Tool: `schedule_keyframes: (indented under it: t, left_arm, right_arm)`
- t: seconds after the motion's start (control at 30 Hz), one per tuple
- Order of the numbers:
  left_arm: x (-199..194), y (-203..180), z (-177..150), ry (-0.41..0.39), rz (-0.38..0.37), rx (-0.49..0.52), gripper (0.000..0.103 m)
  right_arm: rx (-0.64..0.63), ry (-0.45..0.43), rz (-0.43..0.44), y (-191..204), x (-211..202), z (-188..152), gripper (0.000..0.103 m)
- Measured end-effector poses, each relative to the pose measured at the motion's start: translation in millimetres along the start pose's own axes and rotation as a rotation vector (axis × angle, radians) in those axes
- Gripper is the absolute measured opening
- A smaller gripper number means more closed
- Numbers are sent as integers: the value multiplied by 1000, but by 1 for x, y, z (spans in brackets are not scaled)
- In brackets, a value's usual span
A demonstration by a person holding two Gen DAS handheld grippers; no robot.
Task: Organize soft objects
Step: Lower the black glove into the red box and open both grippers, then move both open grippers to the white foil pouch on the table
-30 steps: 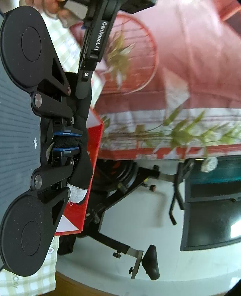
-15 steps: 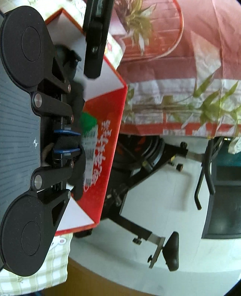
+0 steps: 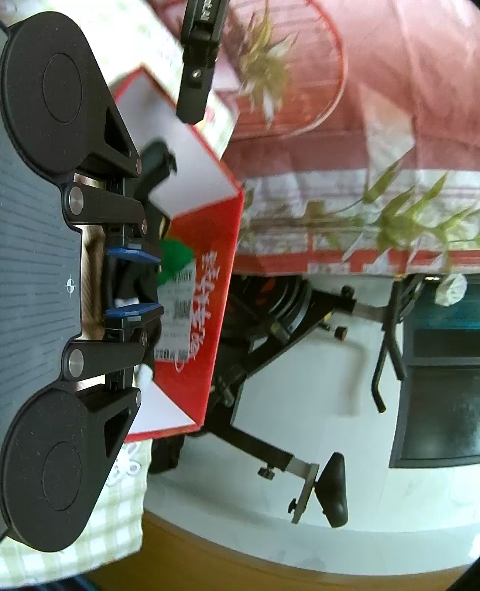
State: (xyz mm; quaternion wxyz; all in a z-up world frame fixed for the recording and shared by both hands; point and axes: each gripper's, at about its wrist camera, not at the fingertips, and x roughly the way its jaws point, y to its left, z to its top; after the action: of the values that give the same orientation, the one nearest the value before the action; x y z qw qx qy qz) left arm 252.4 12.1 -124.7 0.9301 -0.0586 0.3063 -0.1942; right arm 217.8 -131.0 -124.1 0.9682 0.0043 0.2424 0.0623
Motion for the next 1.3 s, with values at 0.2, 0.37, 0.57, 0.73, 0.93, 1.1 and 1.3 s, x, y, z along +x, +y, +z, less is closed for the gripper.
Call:
schedule_keyframes:
  t: [0.2, 0.37, 0.57, 0.73, 0.93, 1.1, 1.3]
  left_arm:
    - [-37, -4, -30, 26, -5, -4, 68]
    - [-56, -3, -71, 89, -4, -41, 68]
    - [-61, 1, -126, 194, -17, -106, 68]
    - [-59, 5, -161, 250, -12, -163, 67]
    - [-64, 2, -181, 250, -4, -174, 67]
    - [-68, -3, -188, 237, 6, -168, 66]
    - [-56, -10, -198, 268, -22, -175, 58]
  right_arm:
    - [-17, -18, 56, 16, -44, -18, 23]
    - [-46, -2, 103, 34, -71, -45, 23]
    - [-72, 99, 129, 57, -81, -96, 27]
    - [-9, 143, 116, 62, -92, -136, 42]
    - [76, 171, 77, 58, -99, -177, 53]
    - [81, 184, 78, 54, -98, -197, 53]
    - [132, 165, 109, 46, -96, -203, 55]
